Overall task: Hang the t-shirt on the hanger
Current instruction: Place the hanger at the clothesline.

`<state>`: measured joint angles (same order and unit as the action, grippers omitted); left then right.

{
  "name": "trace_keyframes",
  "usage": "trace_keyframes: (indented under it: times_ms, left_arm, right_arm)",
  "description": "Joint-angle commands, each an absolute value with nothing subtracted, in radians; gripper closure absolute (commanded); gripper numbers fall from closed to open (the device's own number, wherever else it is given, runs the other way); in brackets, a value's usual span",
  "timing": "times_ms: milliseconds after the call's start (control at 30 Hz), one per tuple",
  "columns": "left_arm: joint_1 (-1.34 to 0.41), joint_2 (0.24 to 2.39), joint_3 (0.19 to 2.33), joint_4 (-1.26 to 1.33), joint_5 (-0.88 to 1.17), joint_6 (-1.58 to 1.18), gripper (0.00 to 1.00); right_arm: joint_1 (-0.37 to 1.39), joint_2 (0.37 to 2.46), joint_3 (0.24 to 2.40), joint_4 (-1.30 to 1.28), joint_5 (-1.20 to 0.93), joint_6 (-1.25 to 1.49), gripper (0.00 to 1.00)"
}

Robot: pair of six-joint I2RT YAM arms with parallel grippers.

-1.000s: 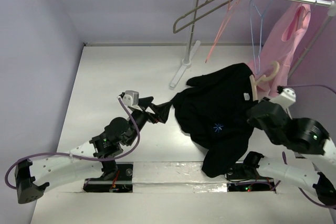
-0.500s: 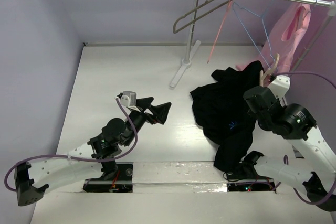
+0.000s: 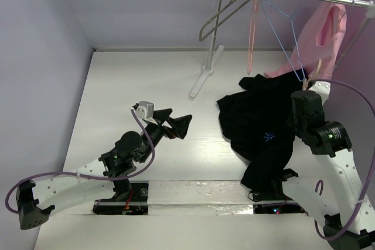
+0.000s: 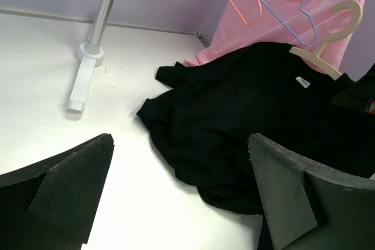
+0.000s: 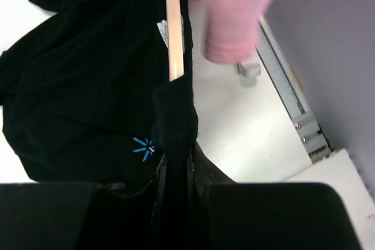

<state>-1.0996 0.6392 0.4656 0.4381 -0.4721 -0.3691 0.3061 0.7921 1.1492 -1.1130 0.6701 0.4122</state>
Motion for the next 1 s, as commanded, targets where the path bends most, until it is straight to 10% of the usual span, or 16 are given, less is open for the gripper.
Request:
trace_keyframes:
  times_ms: [0,500,967]
  left_arm:
    - [-1.088,0.638,0.457,0.495,-0.469,-0.374,0.01]
    - [-1.078,0.673,0.459,0.506,-0.453,-0.382,0.01]
    - [-1.069,0.683,0.457,0.505,-0.462,-0.376,0.01]
  right_arm:
    - [0.275,0.779,1.15,-0.905,0.612,0.282,1.0]
    - [0.275,0.784,1.267,-0.894,0.364,0.255,1.0]
    - [0.265,1.026,1.515,-0.79,0.578,0.097,1.0]
